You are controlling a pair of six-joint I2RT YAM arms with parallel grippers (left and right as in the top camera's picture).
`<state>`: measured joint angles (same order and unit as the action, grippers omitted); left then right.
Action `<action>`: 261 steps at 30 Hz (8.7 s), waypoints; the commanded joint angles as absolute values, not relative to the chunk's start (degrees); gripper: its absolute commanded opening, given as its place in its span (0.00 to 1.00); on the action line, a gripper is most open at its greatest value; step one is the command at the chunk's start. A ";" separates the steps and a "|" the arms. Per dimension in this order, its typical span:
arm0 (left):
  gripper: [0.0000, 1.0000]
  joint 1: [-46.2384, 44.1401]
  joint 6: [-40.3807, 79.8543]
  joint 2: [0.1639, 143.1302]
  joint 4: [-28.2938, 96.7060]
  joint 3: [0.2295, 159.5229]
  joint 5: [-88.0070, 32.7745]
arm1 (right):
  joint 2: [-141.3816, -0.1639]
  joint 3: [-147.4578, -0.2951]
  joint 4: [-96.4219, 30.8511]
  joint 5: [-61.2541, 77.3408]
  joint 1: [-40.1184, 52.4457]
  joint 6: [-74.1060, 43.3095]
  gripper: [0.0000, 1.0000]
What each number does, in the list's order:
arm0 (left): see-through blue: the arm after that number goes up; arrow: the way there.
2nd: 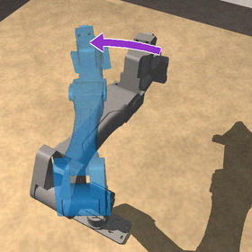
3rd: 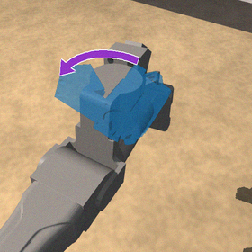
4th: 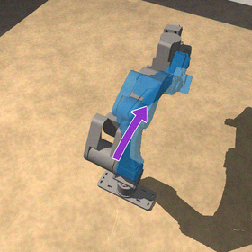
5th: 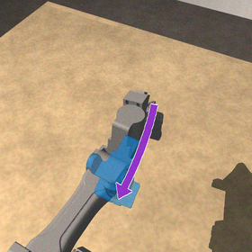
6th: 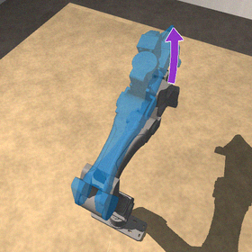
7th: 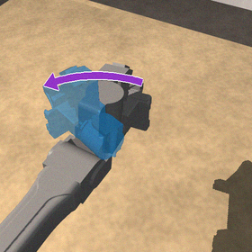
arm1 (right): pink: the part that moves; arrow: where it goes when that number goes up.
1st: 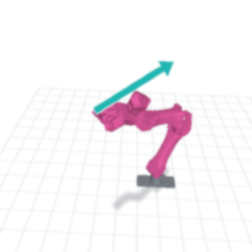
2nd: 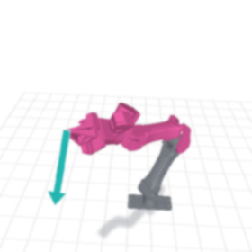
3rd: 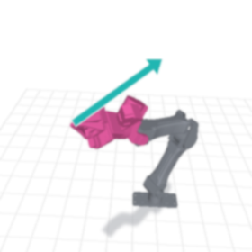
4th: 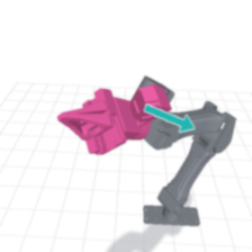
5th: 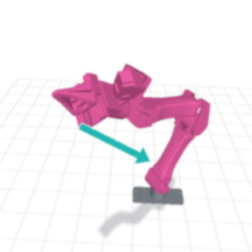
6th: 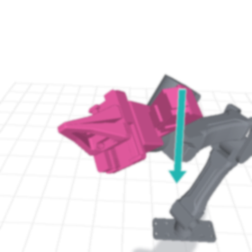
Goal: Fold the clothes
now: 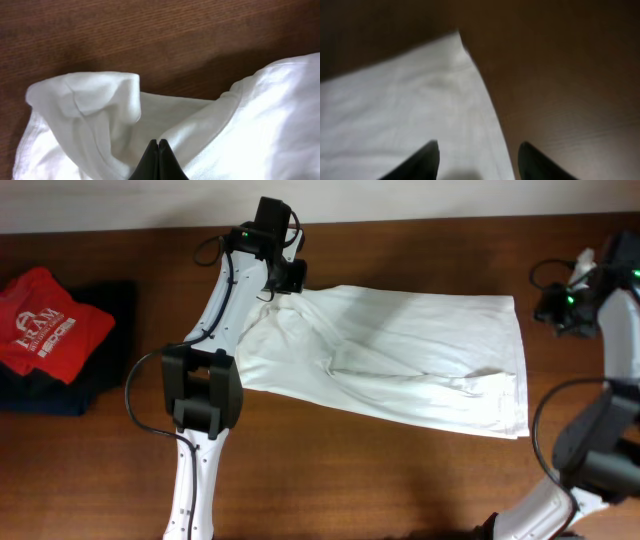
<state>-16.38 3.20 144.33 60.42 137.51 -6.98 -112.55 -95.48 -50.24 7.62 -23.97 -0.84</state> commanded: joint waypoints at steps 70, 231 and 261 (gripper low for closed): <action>0.53 -19.11 6.55 145.67 76.90 144.40 -10.70 | -118.02 -80.66 -64.18 4.49 -22.04 -0.23 0.23; 0.00 -21.21 19.68 124.68 83.11 92.86 -6.66 | -118.13 -80.51 -65.98 4.49 -22.13 2.15 0.33; 0.70 -5.45 20.71 116.66 77.19 111.37 0.03 | -118.10 -82.50 -67.00 9.91 -22.92 9.67 0.61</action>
<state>-6.04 20.80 117.27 76.88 111.26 -0.73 -117.95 -80.62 -65.39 8.14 -22.13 7.20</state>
